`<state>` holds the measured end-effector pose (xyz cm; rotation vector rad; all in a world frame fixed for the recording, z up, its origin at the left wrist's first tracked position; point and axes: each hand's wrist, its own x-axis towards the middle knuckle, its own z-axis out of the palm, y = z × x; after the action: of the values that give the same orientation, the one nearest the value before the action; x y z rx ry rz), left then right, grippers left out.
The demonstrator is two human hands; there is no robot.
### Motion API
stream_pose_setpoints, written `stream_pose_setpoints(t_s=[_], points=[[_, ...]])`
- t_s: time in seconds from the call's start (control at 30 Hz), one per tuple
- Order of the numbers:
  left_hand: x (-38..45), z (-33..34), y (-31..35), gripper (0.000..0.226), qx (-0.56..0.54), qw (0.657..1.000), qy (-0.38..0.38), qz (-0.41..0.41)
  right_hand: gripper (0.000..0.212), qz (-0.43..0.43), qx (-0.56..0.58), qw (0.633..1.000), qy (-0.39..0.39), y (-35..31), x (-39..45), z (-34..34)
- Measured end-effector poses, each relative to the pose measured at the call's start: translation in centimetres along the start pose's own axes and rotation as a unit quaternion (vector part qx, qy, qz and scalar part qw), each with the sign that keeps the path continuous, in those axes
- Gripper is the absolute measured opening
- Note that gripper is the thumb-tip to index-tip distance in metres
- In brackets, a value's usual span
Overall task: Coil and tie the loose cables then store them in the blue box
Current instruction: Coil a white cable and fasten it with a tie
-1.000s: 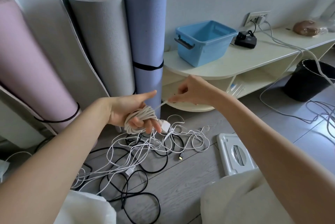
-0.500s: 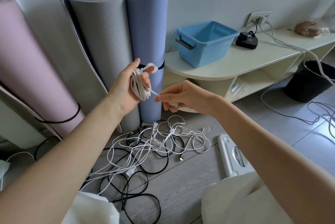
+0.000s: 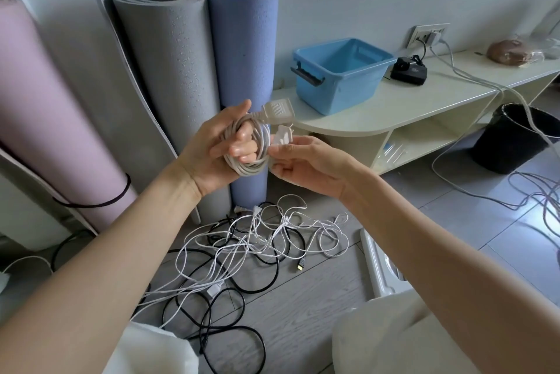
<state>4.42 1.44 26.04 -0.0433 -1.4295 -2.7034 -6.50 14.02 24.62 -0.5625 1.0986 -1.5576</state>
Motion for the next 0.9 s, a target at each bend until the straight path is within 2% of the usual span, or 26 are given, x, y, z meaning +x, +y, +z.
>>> stream_pose_setpoints(t_s=[0.07,0.13,0.2,0.27,0.37,0.43,0.47,0.5,0.53,0.57,0.6,0.67,0.77,0.9], points=[[0.1,0.4,-0.2,0.034,-0.021,0.999,0.035,0.01,0.01,0.0,0.016,1.0,0.015,0.0,0.1,0.0],[0.4,0.9,-0.4,0.039,-0.042,0.992,0.109,0.039,0.004,-0.002,0.024,0.999,0.034,0.0,0.2,0.1],[0.8,1.1,-0.6,0.052,-0.075,0.976,0.192,0.071,0.006,0.01,0.005,0.999,0.052,0.2,0.3,0.3],[1.1,1.2,-0.6,0.053,-0.112,0.958,0.246,0.095,0.006,0.037,-0.013,0.997,0.065,0.5,0.3,0.6],[1.4,0.8,-0.5,0.042,-0.123,0.943,0.294,0.097,0.007,0.071,-0.003,0.992,0.105,0.8,0.5,0.8],[1.4,0.3,-0.4,0.046,-0.104,0.946,0.302,0.062,0.005,0.069,-0.025,0.984,0.162,0.9,0.9,0.5],[1.3,0.1,-0.4,0.046,-0.078,0.952,0.294,0.028,0.013,0.049,-0.083,0.976,0.198,0.9,1.1,0.2],[1.2,0.1,-0.4,0.042,-0.039,0.96,0.277,-0.015,0.032,0.012,-0.181,0.956,0.233,1.0,1.3,-0.2],[1.0,0.1,-0.5,0.037,0.001,0.965,0.258,-0.056,0.047,-0.039,-0.294,0.922,0.249,0.9,1.4,-0.6],[0.9,0.2,-0.6,0.035,0.034,0.966,0.239,-0.09,0.054,-0.091,-0.386,0.886,0.24,0.8,1.4,-0.7],[0.7,0.3,-0.7,0.033,0.054,0.967,0.225,-0.108,0.054,-0.133,-0.437,0.865,0.207,0.6,1.3,-0.5],[0.5,0.3,-0.6,0.031,0.068,0.968,0.212,-0.113,0.038,-0.158,-0.431,0.878,0.138,0.4,1.1,0.1],[0.2,0.6,-0.1,0.029,0.056,0.969,0.221,-0.096,0.012,-0.15,-0.362,0.91,0.132,0.1,0.8,0.8],[0.3,1.3,0.1,0.039,-0.024,0.978,0.203,-0.035,0.009,-0.097,-0.156,0.98,0.082,-0.3,0.4,1.1]])
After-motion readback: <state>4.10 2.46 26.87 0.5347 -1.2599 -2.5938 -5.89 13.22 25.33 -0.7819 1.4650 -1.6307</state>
